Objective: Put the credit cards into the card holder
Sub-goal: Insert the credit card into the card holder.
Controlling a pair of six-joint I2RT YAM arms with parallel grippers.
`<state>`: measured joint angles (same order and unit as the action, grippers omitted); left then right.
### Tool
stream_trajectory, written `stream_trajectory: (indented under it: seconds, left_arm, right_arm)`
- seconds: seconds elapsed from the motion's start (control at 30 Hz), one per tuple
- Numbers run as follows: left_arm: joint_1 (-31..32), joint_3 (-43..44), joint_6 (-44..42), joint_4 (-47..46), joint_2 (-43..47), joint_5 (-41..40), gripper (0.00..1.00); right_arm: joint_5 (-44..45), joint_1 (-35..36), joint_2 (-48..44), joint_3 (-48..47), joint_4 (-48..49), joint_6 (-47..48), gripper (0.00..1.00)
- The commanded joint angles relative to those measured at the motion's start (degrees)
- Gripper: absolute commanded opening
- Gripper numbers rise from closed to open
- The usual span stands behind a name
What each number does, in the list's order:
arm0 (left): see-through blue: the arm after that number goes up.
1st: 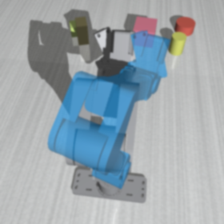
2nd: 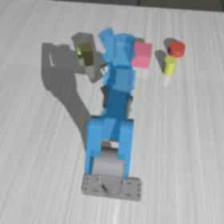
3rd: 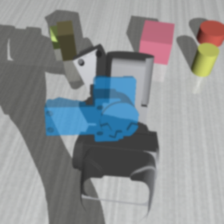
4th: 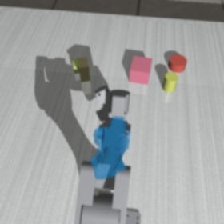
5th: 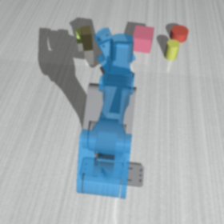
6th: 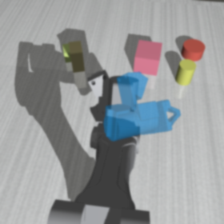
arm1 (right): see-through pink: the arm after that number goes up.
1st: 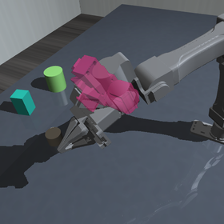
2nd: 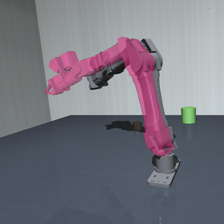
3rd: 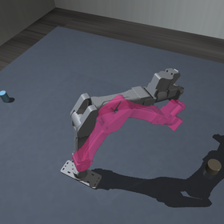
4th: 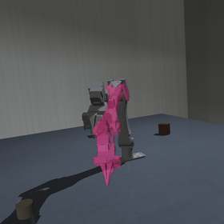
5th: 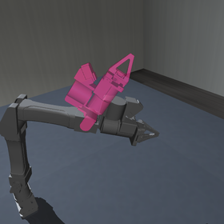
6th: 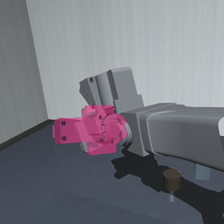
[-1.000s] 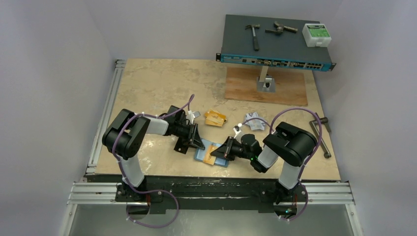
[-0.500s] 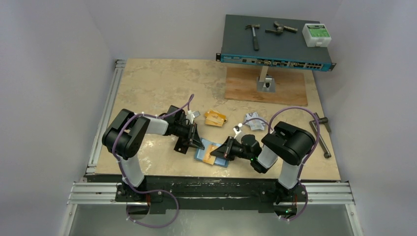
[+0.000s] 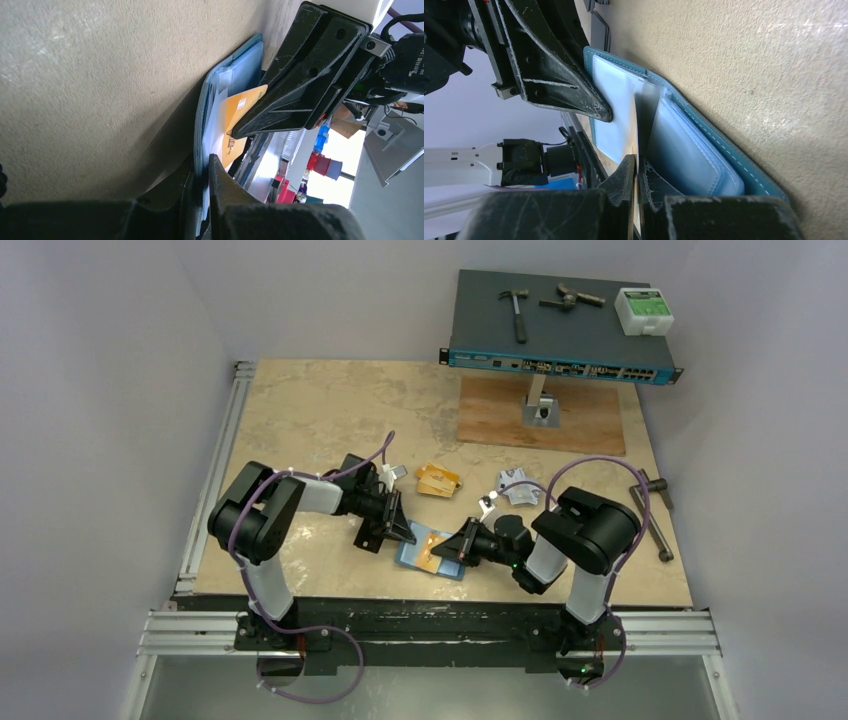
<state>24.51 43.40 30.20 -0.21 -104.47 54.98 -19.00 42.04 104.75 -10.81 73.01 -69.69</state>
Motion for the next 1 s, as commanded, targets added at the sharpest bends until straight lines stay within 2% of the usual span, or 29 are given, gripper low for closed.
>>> stream_trajectory:
  seconds: [0.0,0.17,0.23,0.9,0.93,0.97]
  left_arm:
    - [1.0,2.1,-0.5,0.1,-0.4,3.9,0.12]
    - [1.8,2.3,-0.5,0.1,-0.6,3.8,0.25]
    - [1.9,2.5,-0.6,0.1,-0.7,3.8,0.27]
    - [2.0,2.8,0.5,0.1,-0.7,4.9,0.24]
    - [2.0,2.8,0.5,0.1,-0.6,5.0,0.24]
    - [2.0,2.8,0.6,0.1,-0.5,5.0,0.24]
  right_arm:
    - [3.6,-0.3,2.2,-0.8,-0.9,1.9,0.00]
    - [2.9,-0.2,4.9,-1.7,2.6,0.8,0.00]
    - [2.3,-0.1,6.0,-2.2,3.7,0.6,0.00]
    - [-1.2,0.0,8.1,-4.5,0.0,2.3,0.00]
    - [-1.1,0.1,8.0,-5.0,-0.5,2.3,0.01]
    - [-0.8,0.2,7.9,-5.4,-1.0,2.4,0.07]
